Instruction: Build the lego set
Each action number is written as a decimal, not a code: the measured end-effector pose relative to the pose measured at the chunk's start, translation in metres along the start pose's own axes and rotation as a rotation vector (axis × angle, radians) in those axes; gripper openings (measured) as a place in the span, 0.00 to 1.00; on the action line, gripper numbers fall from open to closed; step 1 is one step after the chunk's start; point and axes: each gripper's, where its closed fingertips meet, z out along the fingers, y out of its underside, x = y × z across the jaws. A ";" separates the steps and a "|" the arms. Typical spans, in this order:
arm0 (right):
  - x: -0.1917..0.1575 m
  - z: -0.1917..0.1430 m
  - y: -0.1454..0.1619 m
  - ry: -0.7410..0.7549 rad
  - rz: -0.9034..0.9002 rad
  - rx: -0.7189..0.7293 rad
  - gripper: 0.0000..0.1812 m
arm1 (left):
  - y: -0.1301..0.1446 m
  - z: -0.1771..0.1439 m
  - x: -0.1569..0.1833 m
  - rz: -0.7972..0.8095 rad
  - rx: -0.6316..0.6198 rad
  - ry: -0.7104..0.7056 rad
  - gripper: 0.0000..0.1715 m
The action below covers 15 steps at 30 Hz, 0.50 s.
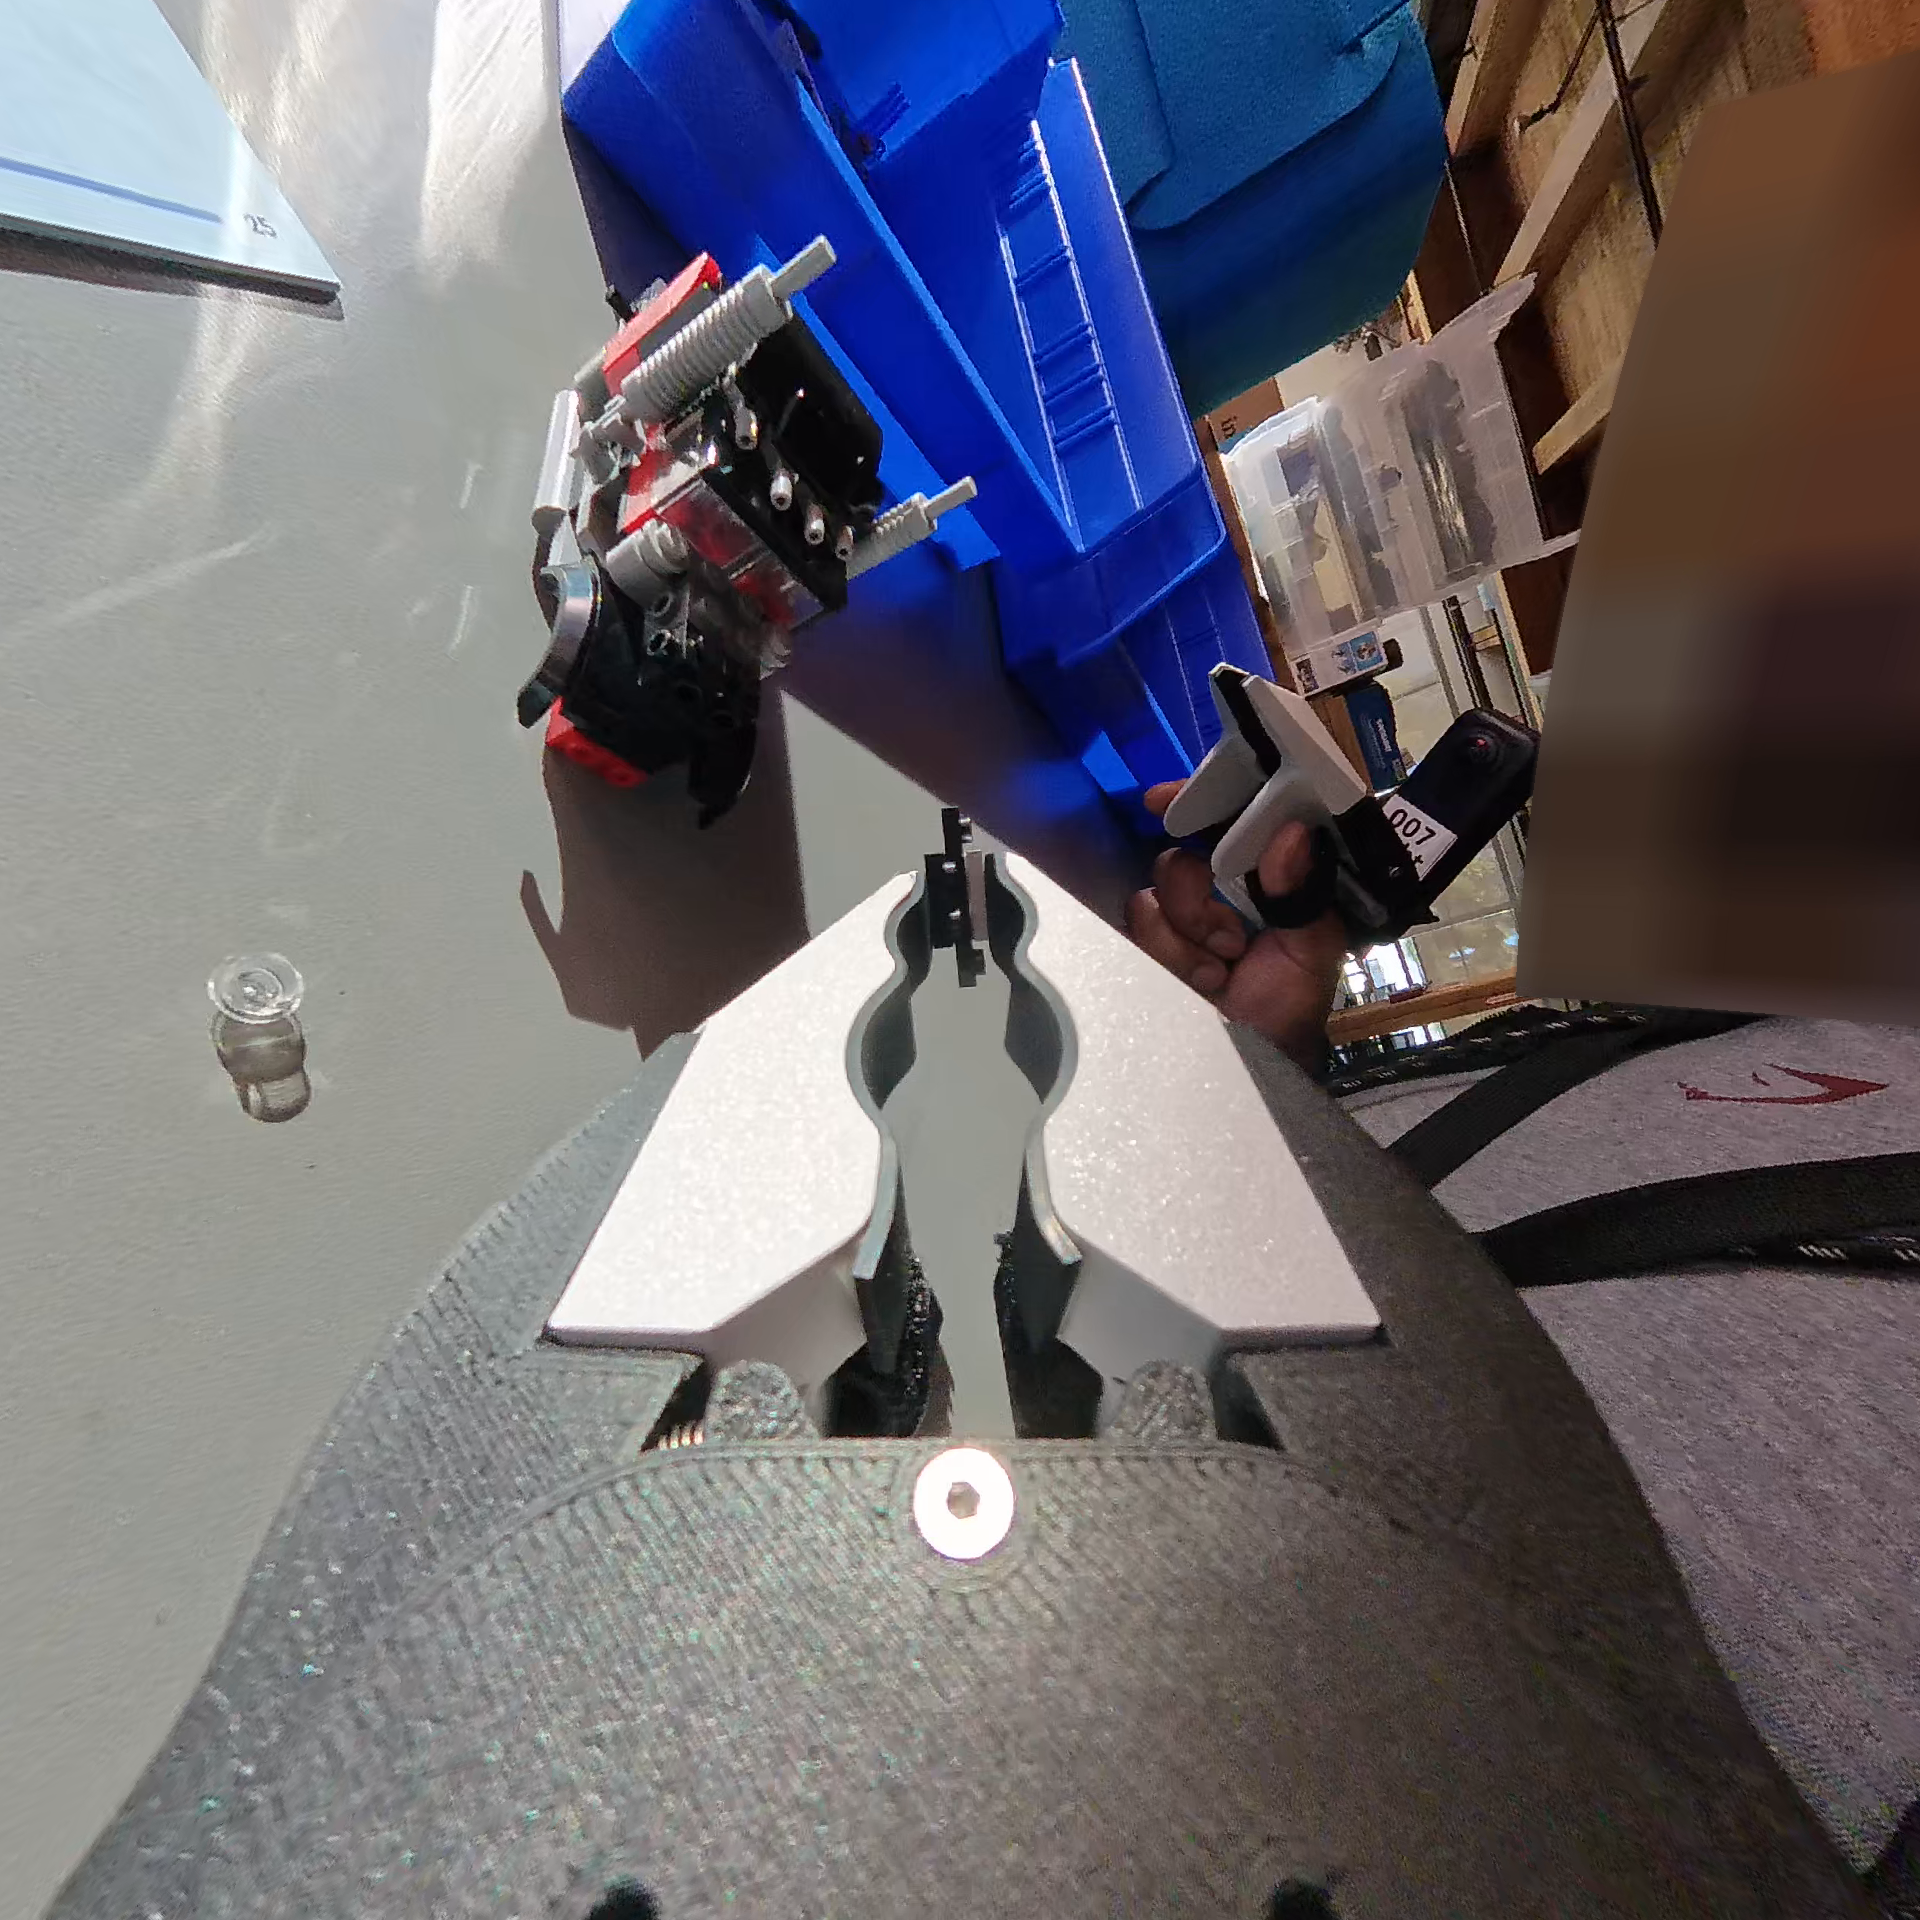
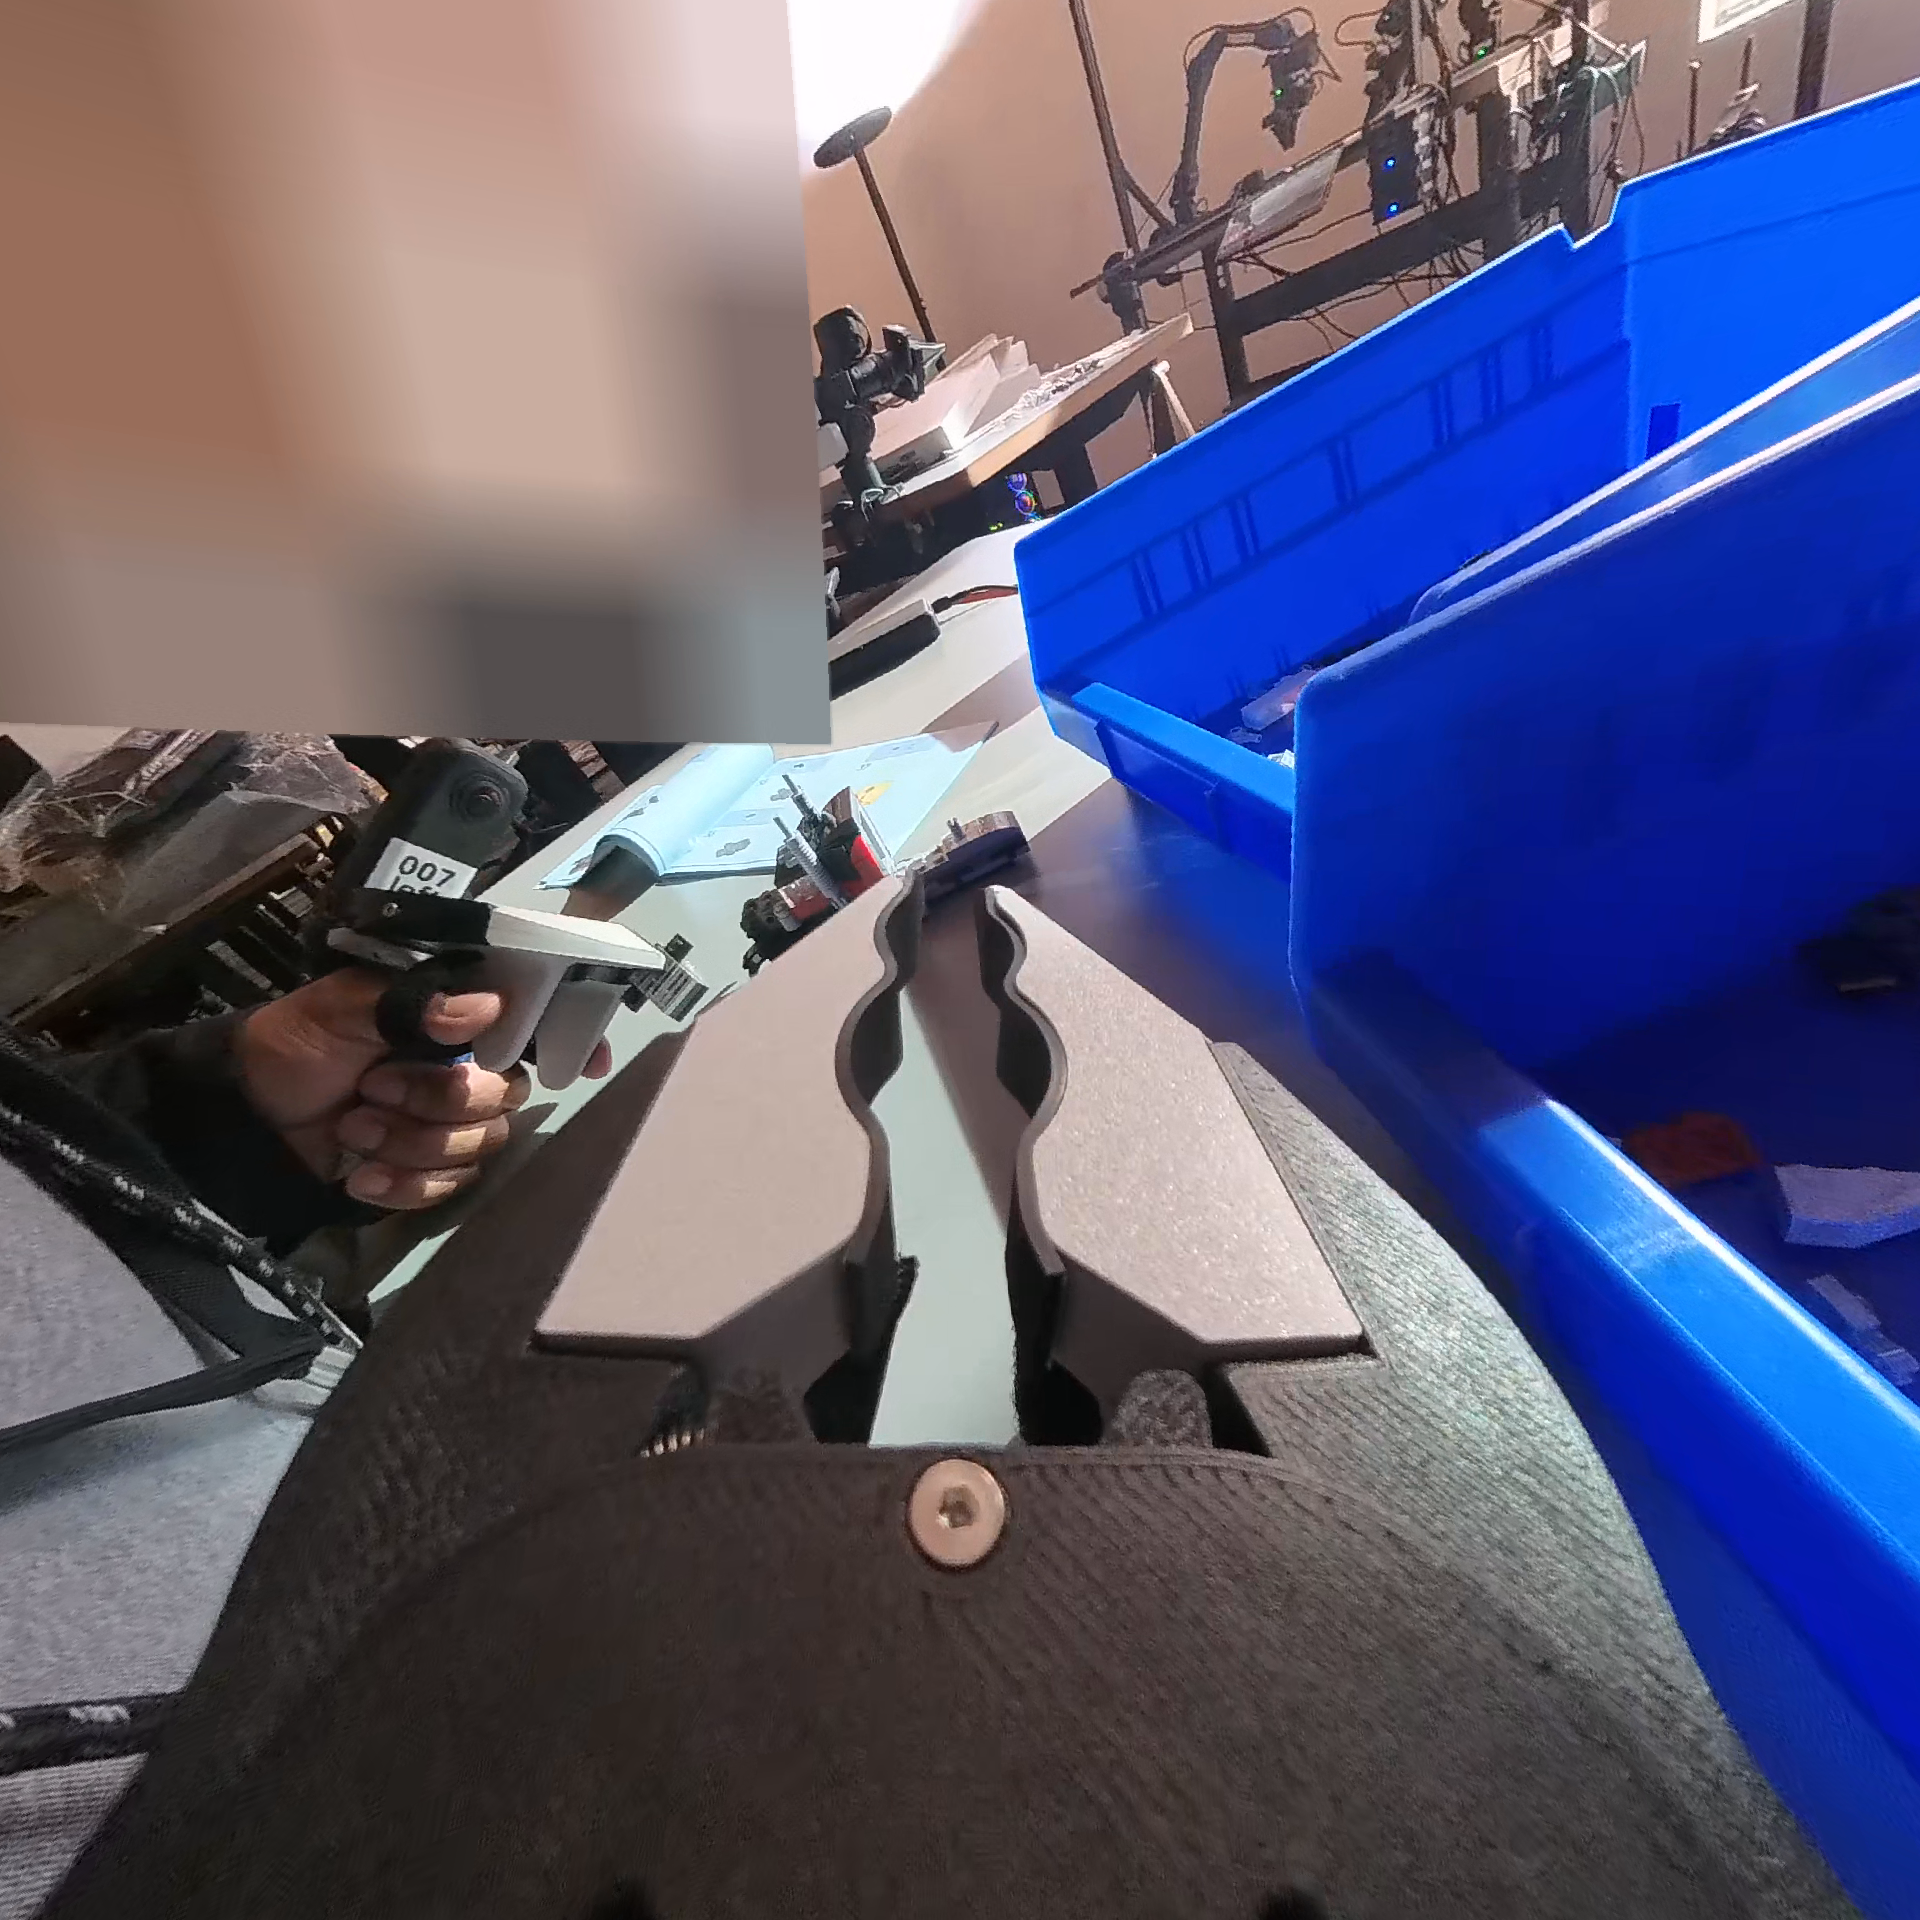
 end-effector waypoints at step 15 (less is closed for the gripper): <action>0.001 -0.002 -0.003 -0.009 0.015 0.015 0.06 | -0.002 -0.001 -0.001 -0.008 0.011 0.002 0.06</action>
